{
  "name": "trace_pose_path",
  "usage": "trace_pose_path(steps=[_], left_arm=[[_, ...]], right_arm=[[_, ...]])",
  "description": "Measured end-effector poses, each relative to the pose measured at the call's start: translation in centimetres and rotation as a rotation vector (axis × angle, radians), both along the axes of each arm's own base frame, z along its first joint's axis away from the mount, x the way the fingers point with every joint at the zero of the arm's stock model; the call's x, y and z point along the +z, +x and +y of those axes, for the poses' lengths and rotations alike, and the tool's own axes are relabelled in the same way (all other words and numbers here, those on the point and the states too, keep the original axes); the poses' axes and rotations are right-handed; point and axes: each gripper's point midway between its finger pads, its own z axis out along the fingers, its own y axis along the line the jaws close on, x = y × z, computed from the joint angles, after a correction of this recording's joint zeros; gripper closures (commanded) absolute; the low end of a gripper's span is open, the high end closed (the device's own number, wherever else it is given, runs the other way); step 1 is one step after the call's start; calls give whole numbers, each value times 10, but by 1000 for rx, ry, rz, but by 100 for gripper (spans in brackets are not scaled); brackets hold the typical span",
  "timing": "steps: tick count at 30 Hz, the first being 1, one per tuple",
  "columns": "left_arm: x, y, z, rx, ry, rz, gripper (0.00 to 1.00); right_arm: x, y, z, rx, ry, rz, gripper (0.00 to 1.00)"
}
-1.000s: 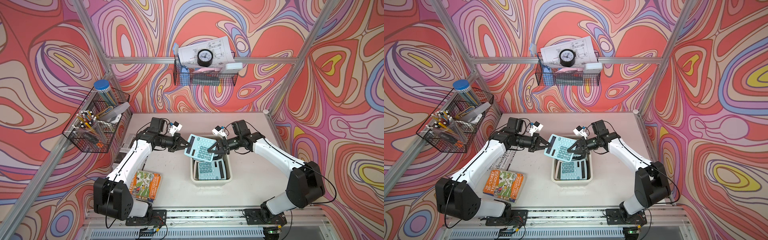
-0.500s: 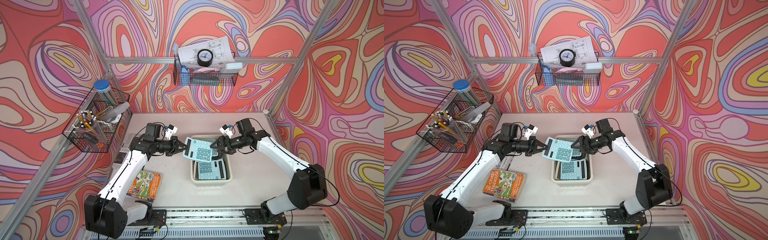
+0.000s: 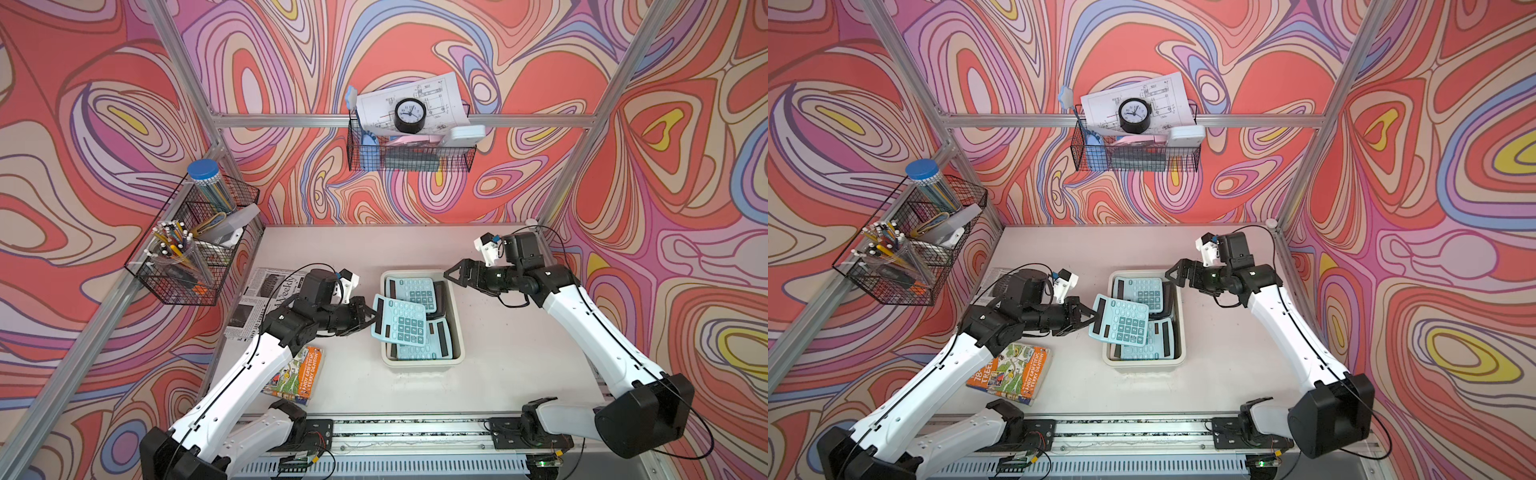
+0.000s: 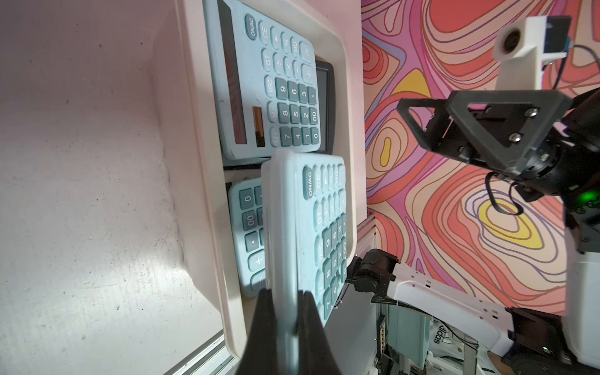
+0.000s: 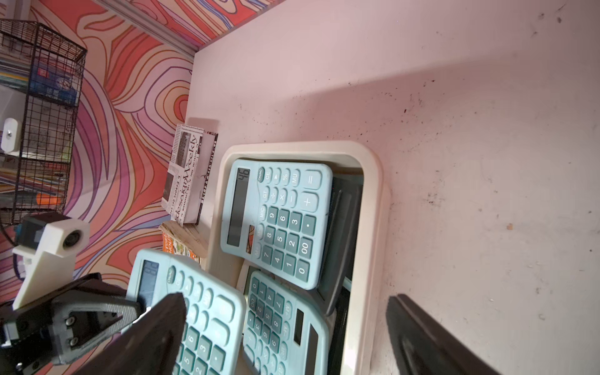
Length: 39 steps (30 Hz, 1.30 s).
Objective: Put the calculator in the storage box
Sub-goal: Place the calculator in the storage box.
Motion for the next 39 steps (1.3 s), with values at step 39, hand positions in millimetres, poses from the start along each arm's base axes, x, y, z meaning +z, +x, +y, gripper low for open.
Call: trace_pose_path(steps=[39], left_arm=[[-40, 3, -33, 45, 96, 40, 61]], right_arm=[[-16, 1, 6, -27, 79, 33, 2]])
